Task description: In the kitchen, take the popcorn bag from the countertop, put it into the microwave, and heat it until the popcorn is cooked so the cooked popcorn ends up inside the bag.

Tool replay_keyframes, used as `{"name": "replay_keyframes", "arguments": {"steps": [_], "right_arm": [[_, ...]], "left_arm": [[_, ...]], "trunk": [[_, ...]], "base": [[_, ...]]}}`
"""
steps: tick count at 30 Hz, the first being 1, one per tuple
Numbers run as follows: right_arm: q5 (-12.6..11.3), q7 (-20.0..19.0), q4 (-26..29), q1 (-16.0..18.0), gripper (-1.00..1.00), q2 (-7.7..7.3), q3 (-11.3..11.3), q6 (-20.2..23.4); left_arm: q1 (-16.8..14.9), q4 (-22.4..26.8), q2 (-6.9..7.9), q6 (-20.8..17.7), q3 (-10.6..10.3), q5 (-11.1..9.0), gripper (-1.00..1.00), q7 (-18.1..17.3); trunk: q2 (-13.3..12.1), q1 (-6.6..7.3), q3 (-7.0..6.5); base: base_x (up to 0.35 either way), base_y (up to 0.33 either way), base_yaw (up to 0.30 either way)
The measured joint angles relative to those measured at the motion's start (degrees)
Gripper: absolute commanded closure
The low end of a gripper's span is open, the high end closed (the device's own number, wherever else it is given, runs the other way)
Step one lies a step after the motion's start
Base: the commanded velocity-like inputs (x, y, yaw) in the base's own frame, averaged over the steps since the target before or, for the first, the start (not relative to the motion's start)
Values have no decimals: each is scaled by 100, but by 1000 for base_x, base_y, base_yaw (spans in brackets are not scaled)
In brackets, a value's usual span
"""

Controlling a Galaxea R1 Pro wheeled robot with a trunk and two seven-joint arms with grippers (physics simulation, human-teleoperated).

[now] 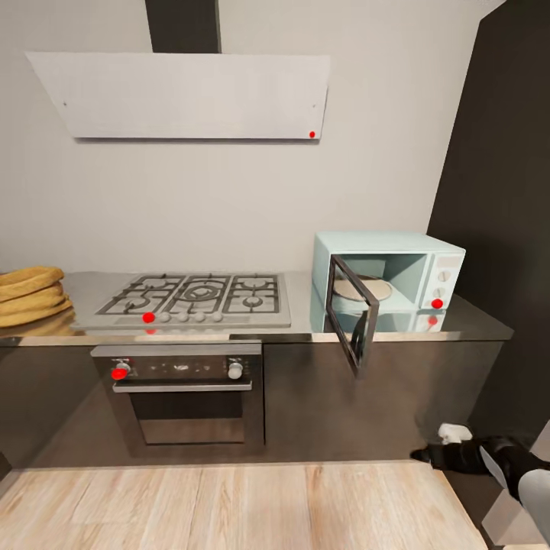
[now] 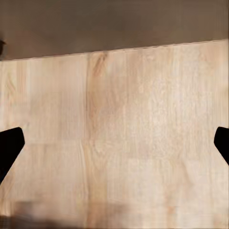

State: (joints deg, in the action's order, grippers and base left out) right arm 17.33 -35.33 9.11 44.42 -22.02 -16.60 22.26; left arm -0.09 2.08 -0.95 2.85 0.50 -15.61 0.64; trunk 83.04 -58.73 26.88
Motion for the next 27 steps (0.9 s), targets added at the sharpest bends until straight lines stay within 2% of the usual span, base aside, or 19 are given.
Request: {"name": "replay_keyframes", "arguments": {"steps": [2,3,4,6,8,10,16,20,21,23,25,27], "right_arm": [[299,146,-554,2,-100,309,-6,-66],[454,403,-780,2,-100,462,-8,-86],[634,1089,-1028,-103,-100,666,-3,-147],[653,1232,-1087,-350,-100,815,-8,-437],[655,1290,-1094,-499,-100,937,-12,-687],[661,1316,-1097,-600,-100,1019,-12,-781],[671,1336,-1098,-685,-100,1148,-13,-796],[750,1605,-1099,-891,-100,1413,-10,-806],[843,1758,-1099,-958,-100,1511,-8,-817],[1238,2047,-1099,-1159,-100,1833,-15,-835],[1481,2184,-1099,-1231,-100,1951,-12,-837],[1558,2294,-1100,-1343,-100,1975,-10,-838]], "left_arm": [[0,0,2,0,0,-6,-100,8],[0,0,5,0,3,-10,-100,16],[0,0,9,1,8,-215,-100,30],[1,3,23,1,3,-648,-100,37],[1,7,27,1,-3,-990,-100,39],[1,8,27,1,-7,-1128,-100,39],[1,8,27,1,-9,-1203,-100,40],[1,8,32,1,-8,-1215,-100,47],[0,8,34,1,-5,-1219,-100,47],[0,8,29,1,-2,-1226,-100,80],[1,4,33,2,-2,-1232,-100,101],[1,1,37,2,-1,-1236,-100,108]], "trunk": [[0,0,0],[0,0,0],[0,0,1],[1,0,0],[1,0,0],[1,0,0],[1,0,0],[1,0,0],[1,0,0],[1,0,0],[1,0,-4],[1,0,-9]], "base": [[0,0,0],[0,0,113],[0,0,203],[0,0,259],[0,0,287],[0,0,296],[0,0,299],[0,0,300],[0,0,300],[0,0,300],[0,0,300],[0,0,300]]}}
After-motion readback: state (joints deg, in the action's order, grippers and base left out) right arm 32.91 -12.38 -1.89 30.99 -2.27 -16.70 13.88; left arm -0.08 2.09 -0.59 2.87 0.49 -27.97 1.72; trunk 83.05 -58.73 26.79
